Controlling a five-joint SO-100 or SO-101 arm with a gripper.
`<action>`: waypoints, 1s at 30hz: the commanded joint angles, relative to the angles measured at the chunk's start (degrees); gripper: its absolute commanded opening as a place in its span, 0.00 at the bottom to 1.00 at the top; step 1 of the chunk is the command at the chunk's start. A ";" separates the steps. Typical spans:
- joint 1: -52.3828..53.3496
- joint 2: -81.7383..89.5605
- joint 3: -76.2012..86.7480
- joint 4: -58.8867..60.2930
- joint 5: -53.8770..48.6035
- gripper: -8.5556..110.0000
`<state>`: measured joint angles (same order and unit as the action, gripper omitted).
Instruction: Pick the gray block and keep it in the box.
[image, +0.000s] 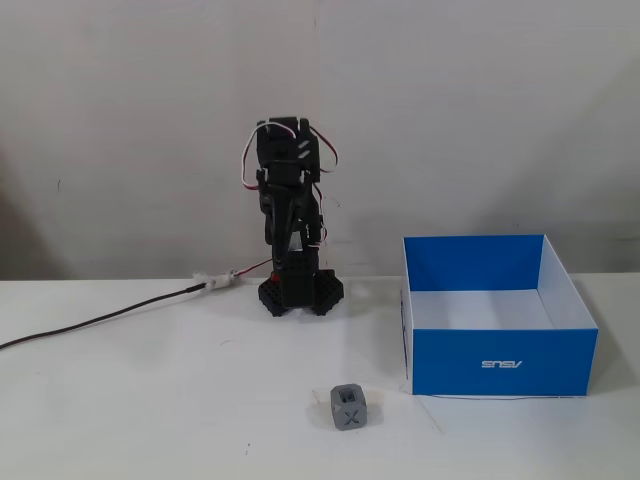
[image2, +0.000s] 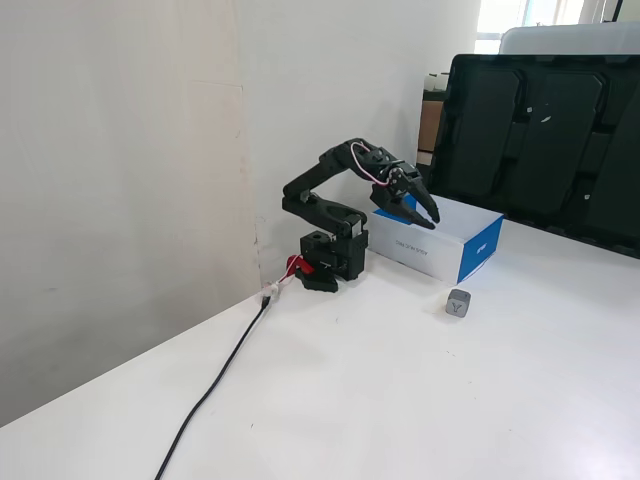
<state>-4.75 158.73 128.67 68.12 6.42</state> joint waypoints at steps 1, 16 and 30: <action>-1.41 -8.35 -11.51 3.87 2.02 0.07; -8.70 -40.17 -22.85 7.21 8.26 0.28; -15.91 -52.73 -11.51 -2.02 7.38 0.35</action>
<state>-20.65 106.44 117.77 67.06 14.06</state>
